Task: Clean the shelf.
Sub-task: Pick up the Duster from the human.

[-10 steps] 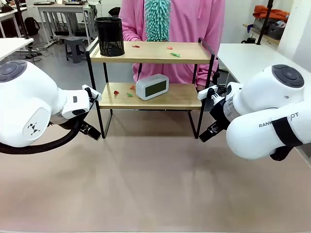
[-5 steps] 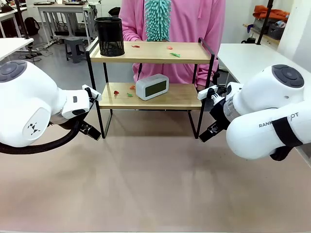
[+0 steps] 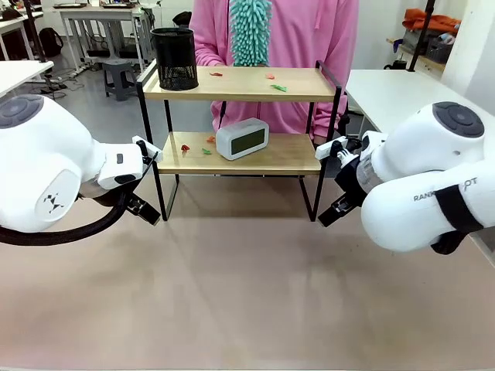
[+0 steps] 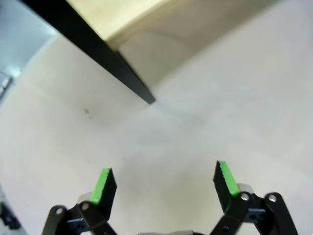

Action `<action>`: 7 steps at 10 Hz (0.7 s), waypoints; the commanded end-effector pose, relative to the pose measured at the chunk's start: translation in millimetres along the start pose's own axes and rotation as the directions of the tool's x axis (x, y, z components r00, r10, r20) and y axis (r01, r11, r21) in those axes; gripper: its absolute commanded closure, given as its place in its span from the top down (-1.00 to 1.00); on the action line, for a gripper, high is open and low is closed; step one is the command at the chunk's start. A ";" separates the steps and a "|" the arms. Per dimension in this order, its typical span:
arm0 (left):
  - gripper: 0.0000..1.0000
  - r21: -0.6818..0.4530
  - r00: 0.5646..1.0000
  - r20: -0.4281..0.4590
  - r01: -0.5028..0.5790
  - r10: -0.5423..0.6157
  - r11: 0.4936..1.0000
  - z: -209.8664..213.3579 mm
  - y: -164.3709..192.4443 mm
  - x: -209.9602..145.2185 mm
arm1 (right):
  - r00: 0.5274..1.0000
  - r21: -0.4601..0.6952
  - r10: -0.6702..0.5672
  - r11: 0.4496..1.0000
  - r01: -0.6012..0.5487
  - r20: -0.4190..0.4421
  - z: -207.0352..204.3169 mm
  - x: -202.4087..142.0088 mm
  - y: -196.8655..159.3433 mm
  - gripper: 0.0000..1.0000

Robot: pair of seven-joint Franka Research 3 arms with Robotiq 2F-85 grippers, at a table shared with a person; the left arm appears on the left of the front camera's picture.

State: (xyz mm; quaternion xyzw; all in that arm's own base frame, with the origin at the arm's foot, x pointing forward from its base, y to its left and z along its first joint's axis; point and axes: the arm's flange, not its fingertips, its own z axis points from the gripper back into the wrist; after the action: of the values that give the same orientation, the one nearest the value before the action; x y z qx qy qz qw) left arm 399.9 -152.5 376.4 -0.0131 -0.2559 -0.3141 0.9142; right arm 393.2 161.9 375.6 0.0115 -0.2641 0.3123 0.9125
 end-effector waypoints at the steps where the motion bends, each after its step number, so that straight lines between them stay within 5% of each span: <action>1: 1.00 -0.181 0.996 -0.036 0.070 -0.077 0.981 88.6 15.8 -22.3 | 0.980 0.129 -0.190 0.972 0.195 -0.052 83.1 -10.9 -30.3 1.00; 2: 1.00 -0.281 0.999 -0.023 -0.028 0.023 0.959 130.1 34.7 -42.5 | 0.921 0.240 -0.383 0.890 0.387 -0.065 130.1 -28.7 -52.9 1.00; 3: 1.00 -0.344 0.987 -0.013 -0.154 0.159 0.926 161.9 54.7 -67.1 | 0.831 0.396 -0.550 0.746 0.536 -0.087 164.5 -53.2 -84.8 1.00; 4: 1.00 -0.415 0.931 0.094 -0.286 0.354 0.864 190.3 84.3 -101.3 | 0.707 0.546 -0.701 0.559 0.624 -0.090 186.6 -93.1 -120.2 1.00; 5: 1.00 -0.543 0.817 0.200 -0.367 0.540 0.756 207.7 117.5 -137.9 | 0.609 0.680 -0.787 0.393 0.619 -0.100 192.0 -136.1 -152.8 1.00; 7: 1.00 -0.706 0.548 0.254 -0.458 0.797 0.540 203.1 170.5 -213.0 | 0.334 0.815 -0.926 0.053 0.577 -0.176 162.5 -226.3 -209.3 1.00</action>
State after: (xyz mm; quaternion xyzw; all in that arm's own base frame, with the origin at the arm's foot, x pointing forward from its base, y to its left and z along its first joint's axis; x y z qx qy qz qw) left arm 266.9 129.6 528.6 -0.3835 -0.3059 -0.1061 0.8649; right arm 267.3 -136.3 481.4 0.4598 -0.2031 -0.0030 0.8645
